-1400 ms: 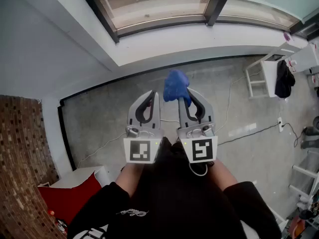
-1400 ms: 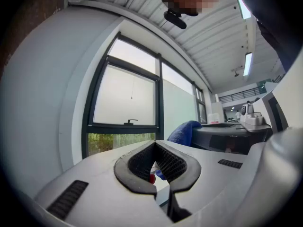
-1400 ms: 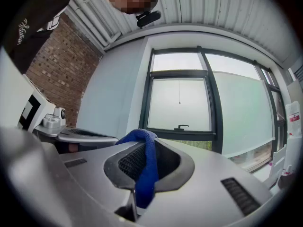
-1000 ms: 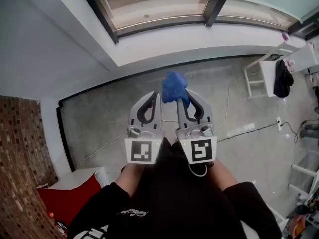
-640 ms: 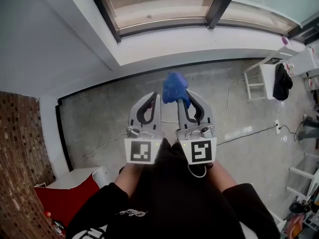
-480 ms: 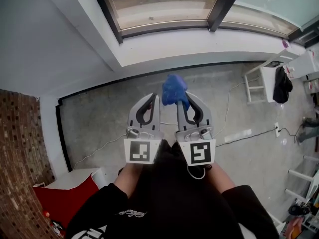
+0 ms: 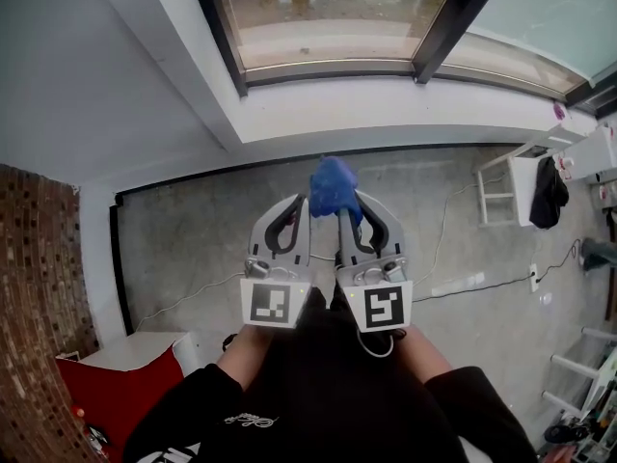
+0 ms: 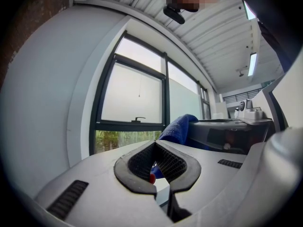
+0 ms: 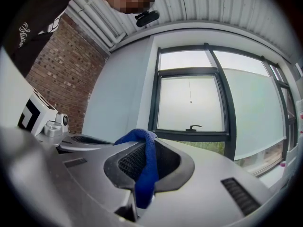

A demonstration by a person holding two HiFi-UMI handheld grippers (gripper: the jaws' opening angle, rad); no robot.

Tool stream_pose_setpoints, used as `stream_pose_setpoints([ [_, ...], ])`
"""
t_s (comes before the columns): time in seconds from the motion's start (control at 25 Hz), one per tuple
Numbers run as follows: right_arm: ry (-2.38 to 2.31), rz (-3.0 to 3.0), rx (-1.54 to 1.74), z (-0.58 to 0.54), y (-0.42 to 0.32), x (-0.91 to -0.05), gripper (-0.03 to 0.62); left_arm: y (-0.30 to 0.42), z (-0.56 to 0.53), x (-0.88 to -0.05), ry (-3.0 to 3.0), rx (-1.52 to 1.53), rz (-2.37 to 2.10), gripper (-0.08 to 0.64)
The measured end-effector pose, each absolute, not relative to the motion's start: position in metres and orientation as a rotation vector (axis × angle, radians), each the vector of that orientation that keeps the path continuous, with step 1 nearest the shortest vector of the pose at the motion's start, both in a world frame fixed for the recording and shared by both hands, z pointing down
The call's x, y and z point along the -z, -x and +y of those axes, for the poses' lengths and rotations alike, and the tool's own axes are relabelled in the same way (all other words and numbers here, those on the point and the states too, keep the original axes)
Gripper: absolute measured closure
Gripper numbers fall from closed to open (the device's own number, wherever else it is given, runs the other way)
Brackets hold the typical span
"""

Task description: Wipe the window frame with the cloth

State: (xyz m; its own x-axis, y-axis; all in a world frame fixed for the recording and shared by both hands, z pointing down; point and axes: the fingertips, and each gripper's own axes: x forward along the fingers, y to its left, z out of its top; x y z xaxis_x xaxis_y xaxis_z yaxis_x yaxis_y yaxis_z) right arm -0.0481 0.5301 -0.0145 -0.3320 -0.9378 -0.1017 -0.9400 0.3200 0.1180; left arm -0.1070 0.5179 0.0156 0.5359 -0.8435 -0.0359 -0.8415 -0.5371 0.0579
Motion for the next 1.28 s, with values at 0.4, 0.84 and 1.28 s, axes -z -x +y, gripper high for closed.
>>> stream_pose_setpoints([
  [0.4,1.709,2.576,-0.197,0.424,-0.005,0.001,0.569,0.061,0.419,-0.025,-2.694,0.016,-1.608,0.555],
  [0.84,1.620,2.623,-0.150,0.322,-0.090,-0.008,0.569,-0.018,0.328,-0.038,-2.597,-0.120,-1.661,0.555],
  [1.28,1.577,2.594,-0.108,0.297,-0.116,-0.008,0.569,-0.042,0.305,-0.039,-2.587,-0.203,-1.685,0.555],
])
